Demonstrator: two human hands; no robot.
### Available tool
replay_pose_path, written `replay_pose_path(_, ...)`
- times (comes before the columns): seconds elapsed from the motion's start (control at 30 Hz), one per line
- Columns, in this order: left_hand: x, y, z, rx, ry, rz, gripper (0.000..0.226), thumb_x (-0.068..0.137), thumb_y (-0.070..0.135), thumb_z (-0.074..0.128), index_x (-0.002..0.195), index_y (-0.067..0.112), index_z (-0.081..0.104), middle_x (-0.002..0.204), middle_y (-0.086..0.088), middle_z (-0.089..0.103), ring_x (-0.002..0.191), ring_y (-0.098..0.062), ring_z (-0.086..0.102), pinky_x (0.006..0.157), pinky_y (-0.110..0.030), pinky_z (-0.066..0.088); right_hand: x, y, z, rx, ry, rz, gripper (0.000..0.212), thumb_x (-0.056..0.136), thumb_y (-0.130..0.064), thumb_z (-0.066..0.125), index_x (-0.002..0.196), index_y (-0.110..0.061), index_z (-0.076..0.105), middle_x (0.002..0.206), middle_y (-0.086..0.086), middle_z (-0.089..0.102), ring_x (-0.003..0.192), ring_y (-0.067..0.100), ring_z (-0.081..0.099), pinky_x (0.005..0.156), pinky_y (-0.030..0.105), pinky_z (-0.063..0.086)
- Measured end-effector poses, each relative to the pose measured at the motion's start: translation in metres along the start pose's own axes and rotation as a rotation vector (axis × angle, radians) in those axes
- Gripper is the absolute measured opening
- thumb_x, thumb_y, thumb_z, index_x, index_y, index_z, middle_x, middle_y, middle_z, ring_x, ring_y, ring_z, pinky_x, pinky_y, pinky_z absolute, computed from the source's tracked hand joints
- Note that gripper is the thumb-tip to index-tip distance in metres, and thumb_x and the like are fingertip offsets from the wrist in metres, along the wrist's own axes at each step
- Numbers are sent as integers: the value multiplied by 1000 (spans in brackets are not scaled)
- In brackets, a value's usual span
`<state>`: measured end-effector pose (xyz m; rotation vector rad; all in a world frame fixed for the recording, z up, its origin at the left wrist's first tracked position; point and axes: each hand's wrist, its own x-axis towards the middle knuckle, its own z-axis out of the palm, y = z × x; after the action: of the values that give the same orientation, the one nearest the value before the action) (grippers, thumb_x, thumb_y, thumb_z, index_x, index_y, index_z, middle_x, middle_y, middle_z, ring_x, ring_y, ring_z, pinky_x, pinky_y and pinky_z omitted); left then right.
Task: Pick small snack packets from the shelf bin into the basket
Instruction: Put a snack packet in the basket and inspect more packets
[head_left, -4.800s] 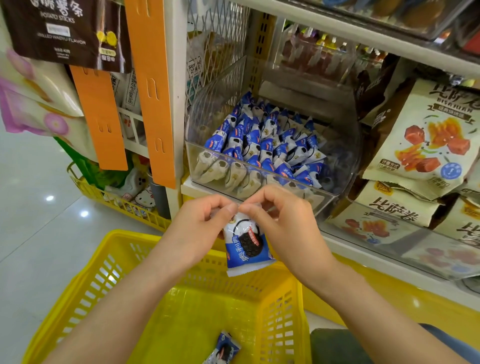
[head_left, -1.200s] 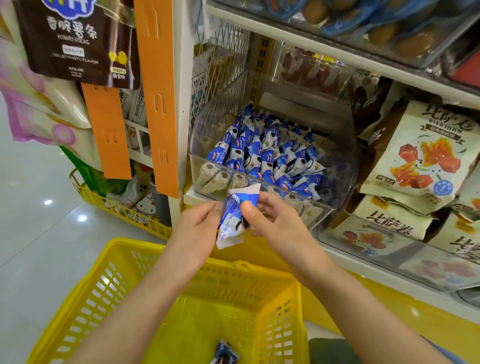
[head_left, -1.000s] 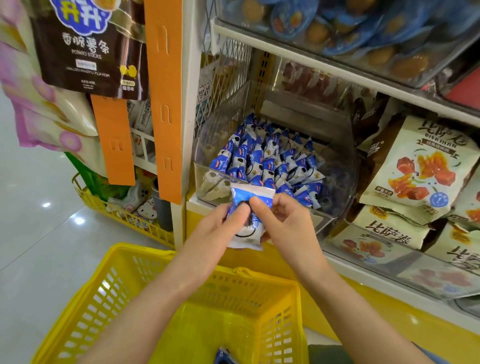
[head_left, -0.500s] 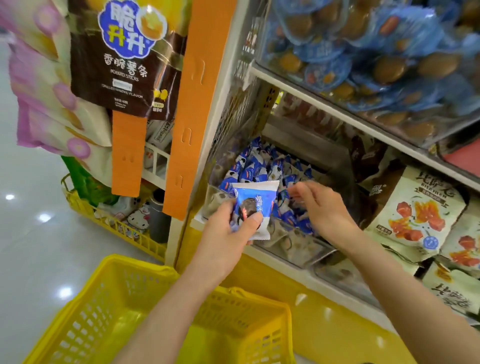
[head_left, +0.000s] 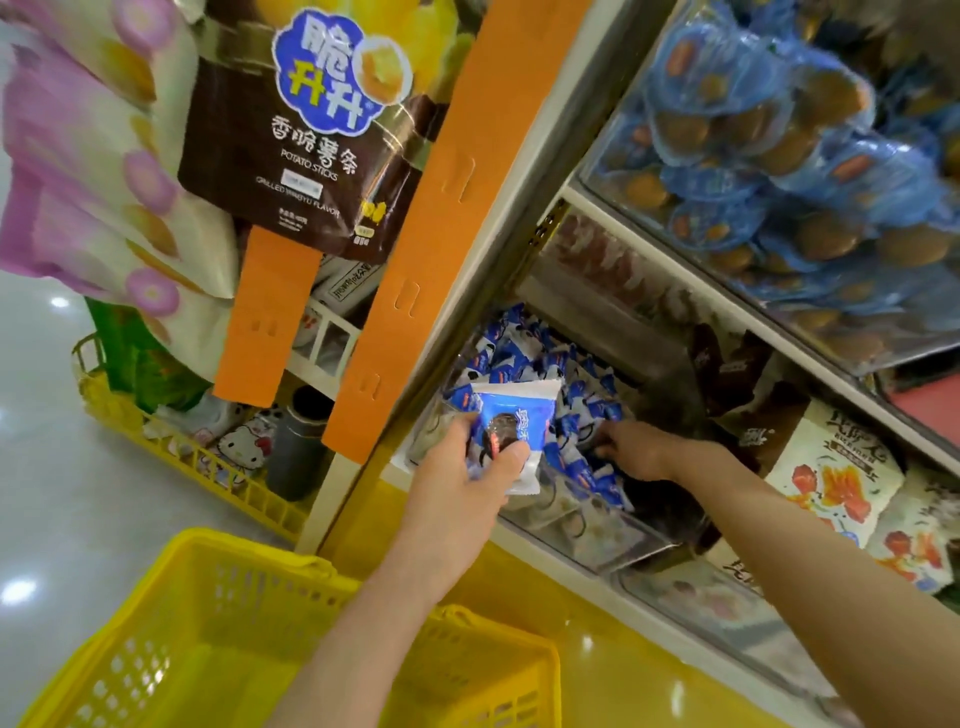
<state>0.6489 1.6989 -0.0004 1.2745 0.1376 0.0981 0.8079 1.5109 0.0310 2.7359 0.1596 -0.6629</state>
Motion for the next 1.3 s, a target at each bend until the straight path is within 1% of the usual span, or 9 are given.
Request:
replay_pose_path(0.47,-6,-2,0,92,-40,10,37,89,22,57,124,20,48,113,3,61,96,-6,62,66,-16,52,-2,0,-4,-128,-63,20,37,100,-26,36,129,-8,51,130,11,54,113,25,53,101,34,41)
replay_pose_path(0.57,-4,-3,-1,90,-40,-1,35,89,22,57,123,22,48,112,4,61,94,-5,62,62,-12,51,-7,-2,-8,-45,-50,12,40,99,-35,37,112,-2,56,112,14,57,95,21,54,81,29,44)
replay_pose_path(0.63,-3,-4,-1,87,-34,-7,27,89,22,57,115,24,51,109,4,61,90,-4,62,58,-10,49,-13,-2,-10,24,43,53,33,96,-36,44,101,-5,57,99,10,57,85,19,53,69,28,42)
replay_pose_path(0.73,-2,-7,-1,31,5,-28,16,89,21,57,100,32,52,103,6,63,81,-4,63,54,-12,50,-32,-3,-11,100,364,122,29,93,-35,51,112,-12,53,104,8,62,91,24,60,69,31,45)
replay_pose_path(0.83,-2,-9,-1,-11,40,-64,19,91,22,54,109,28,52,103,3,63,82,-9,64,54,-17,53,-56,-6,-13,179,737,11,31,93,-36,50,114,-14,48,92,7,64,80,28,62,60,32,43)
replay_pose_path(0.9,-1,-8,0,-62,61,-117,20,92,25,52,112,28,50,102,3,62,79,-9,64,51,-17,53,-73,-11,-19,374,829,-43,26,91,-39,52,109,-20,48,77,-4,57,64,18,57,53,28,39)
replay_pose_path(1.0,-2,-4,0,-203,54,-208,32,87,35,54,117,23,51,99,-1,62,73,-12,66,50,-21,54,-98,-17,-23,836,646,-213,13,90,-36,55,94,-24,54,73,-11,60,57,2,55,50,18,43)
replay_pose_path(1.13,-8,-4,-1,-287,-129,-233,84,56,57,67,128,19,48,107,-5,69,88,-21,69,80,-39,55,-124,-35,-13,1059,250,-503,8,90,-23,56,91,-18,62,66,-7,69,59,6,60,55,18,52)
replay_pose_path(1.3,-16,-3,0,-205,-255,-196,57,61,32,74,115,29,57,103,1,72,96,-24,66,94,-51,48,-128,-51,2,1253,193,-487,6,89,-17,57,84,-16,60,79,-2,68,67,9,67,55,20,56)
